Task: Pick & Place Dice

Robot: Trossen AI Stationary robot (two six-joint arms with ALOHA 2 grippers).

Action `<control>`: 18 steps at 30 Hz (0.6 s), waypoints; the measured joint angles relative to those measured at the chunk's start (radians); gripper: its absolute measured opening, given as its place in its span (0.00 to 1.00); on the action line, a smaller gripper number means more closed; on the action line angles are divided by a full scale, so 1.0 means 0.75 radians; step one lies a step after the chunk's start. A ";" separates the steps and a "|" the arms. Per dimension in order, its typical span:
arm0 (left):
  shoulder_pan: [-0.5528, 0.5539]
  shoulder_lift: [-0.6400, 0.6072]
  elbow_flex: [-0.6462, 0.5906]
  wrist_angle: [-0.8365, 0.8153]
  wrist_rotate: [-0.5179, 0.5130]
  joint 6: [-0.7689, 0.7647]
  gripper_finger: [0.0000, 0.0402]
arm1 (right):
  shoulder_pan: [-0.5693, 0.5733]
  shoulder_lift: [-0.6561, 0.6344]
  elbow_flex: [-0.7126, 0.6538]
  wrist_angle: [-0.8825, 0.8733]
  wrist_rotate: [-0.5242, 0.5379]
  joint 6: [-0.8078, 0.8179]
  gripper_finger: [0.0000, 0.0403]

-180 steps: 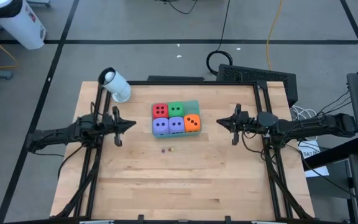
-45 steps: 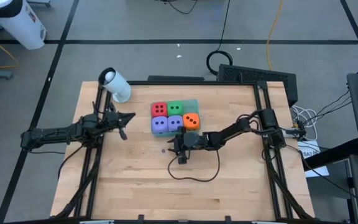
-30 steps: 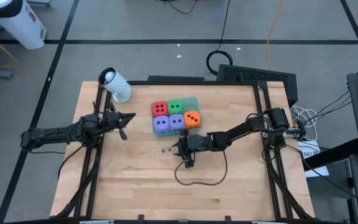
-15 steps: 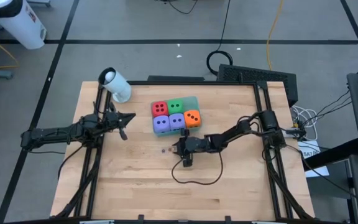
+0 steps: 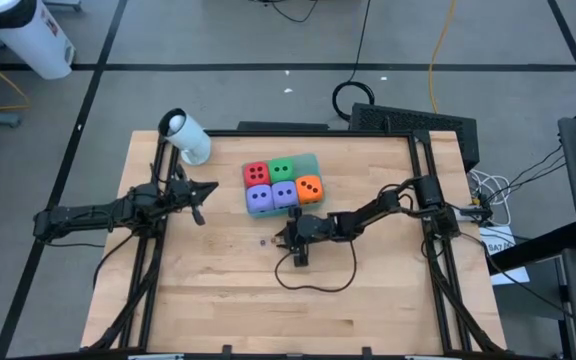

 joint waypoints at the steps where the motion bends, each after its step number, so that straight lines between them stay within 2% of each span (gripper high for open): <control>1: 0.000 0.000 0.000 0.000 0.000 0.000 0.06 | 0.000 0.001 0.000 -0.002 -0.001 0.000 0.33; 9: 0.000 0.000 0.000 -0.001 0.000 -0.007 0.06 | 0.001 -0.004 -0.002 0.014 -0.007 0.000 0.10; 15: -0.001 0.000 0.000 -0.008 0.000 -0.007 0.06 | 0.000 -0.066 -0.007 -0.041 -0.075 0.035 0.10; 18: 0.000 0.001 0.000 -0.019 -0.001 -0.007 0.06 | 0.003 -0.139 -0.005 -0.045 -0.106 0.046 0.16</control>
